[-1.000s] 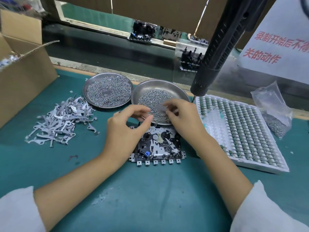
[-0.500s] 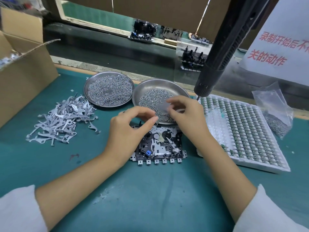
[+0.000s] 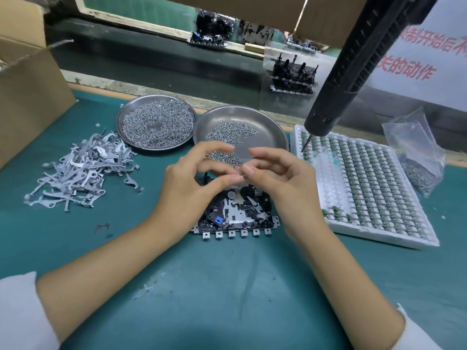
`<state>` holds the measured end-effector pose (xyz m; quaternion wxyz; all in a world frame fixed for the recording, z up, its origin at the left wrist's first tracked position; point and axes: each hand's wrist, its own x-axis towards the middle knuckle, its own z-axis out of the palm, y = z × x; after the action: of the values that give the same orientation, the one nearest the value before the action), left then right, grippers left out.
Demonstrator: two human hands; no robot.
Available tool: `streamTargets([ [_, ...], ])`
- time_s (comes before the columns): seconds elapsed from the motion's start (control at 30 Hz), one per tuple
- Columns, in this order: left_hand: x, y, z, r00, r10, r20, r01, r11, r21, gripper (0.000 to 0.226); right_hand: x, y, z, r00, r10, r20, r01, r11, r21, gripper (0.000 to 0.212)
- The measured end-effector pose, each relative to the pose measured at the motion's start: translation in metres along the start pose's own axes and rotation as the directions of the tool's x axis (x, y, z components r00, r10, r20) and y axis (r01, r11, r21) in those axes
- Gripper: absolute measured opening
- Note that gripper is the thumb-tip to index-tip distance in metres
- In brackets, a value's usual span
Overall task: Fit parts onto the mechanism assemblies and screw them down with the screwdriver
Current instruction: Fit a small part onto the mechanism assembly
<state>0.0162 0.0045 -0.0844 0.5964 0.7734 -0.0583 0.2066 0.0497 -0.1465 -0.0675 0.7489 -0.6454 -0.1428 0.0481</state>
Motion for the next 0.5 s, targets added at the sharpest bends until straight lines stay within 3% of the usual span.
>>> streamTargets([
  [0.5, -0.0008, 0.0006, -0.0002, 1.0, 0.004, 0.031, -0.004, 1.0, 0.003, 0.034, -0.0033, 0.0012, 0.0006, 1.0, -0.009, -0.028, 0.008, 0.999, -0.038, 0.023],
])
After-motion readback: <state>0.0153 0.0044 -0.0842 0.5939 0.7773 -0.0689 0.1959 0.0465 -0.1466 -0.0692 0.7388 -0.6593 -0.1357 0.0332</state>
